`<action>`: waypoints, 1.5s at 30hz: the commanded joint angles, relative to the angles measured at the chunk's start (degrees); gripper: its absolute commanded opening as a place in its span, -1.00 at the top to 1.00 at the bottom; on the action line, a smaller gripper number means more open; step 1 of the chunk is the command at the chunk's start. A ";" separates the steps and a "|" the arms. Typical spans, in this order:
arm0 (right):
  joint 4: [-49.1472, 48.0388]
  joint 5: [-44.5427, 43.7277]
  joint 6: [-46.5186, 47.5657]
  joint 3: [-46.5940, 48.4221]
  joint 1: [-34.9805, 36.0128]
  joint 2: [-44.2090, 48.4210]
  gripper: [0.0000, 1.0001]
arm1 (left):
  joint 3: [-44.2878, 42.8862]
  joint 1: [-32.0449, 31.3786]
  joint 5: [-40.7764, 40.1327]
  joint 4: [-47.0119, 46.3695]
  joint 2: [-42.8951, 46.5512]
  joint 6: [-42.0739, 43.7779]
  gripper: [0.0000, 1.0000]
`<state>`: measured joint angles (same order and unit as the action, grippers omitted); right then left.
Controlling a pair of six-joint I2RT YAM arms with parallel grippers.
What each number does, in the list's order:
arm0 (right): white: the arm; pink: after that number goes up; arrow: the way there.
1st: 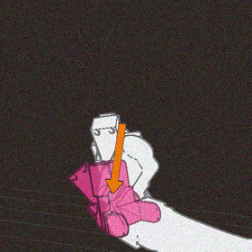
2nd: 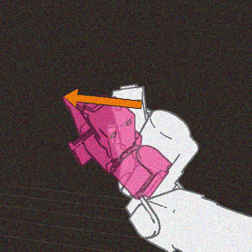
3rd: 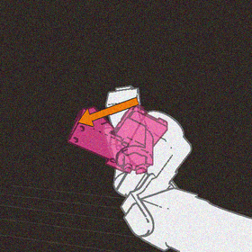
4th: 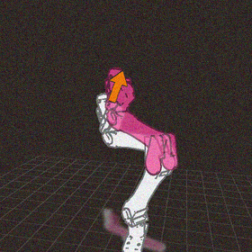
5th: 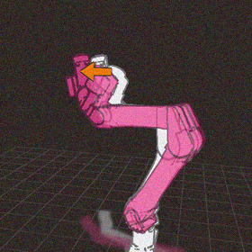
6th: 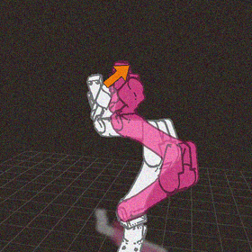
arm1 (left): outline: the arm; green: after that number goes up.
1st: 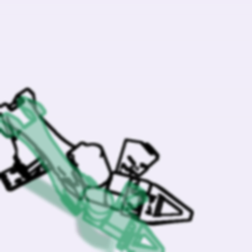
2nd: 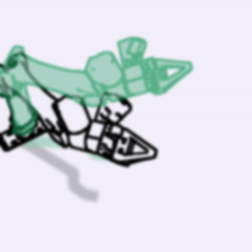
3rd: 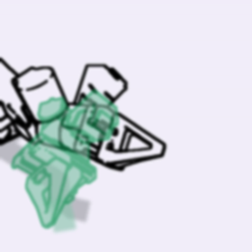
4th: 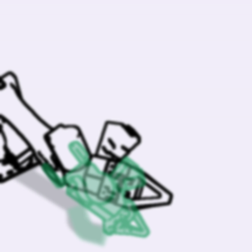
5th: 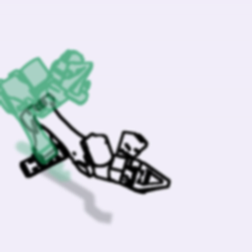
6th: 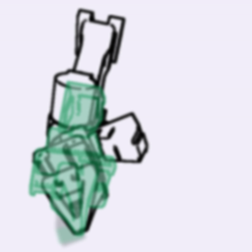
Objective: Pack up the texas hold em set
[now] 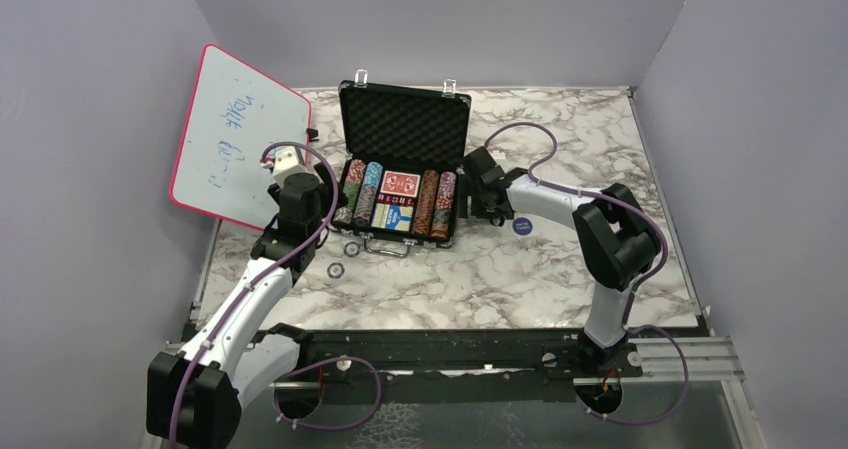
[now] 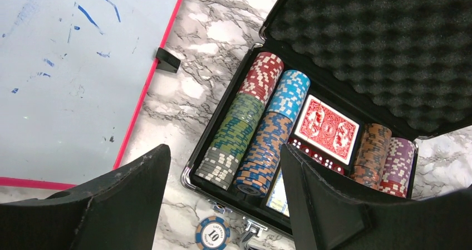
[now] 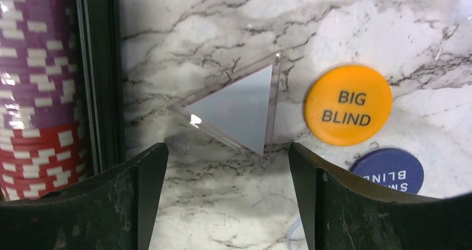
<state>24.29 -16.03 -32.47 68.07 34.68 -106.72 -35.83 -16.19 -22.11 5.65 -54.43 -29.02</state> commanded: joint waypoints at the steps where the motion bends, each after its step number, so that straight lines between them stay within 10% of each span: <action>1: 0.30 -4.49 -2.14 2.23 -0.05 -3.51 -0.63 | 0.69 0.28 -2.01 -0.86 0.69 -0.38 -0.50; 21: -4.53 -4.95 -2.34 0.09 -0.05 -6.59 -0.26 | 1.64 0.28 -2.76 -0.91 0.42 -2.13 -0.50; 30: -4.14 -5.09 -3.07 1.16 -0.05 -8.42 -0.53 | 1.56 0.29 -2.68 -0.98 0.51 -1.97 -0.50; 45: -1.84 -7.42 -2.55 0.43 0.11 1.00 -0.10 | 1.48 0.32 -3.19 -0.74 1.61 -1.71 -0.50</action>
<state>18.04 -22.72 -34.50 69.87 34.81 -109.91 -34.30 -16.19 -23.66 5.69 -54.26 -30.79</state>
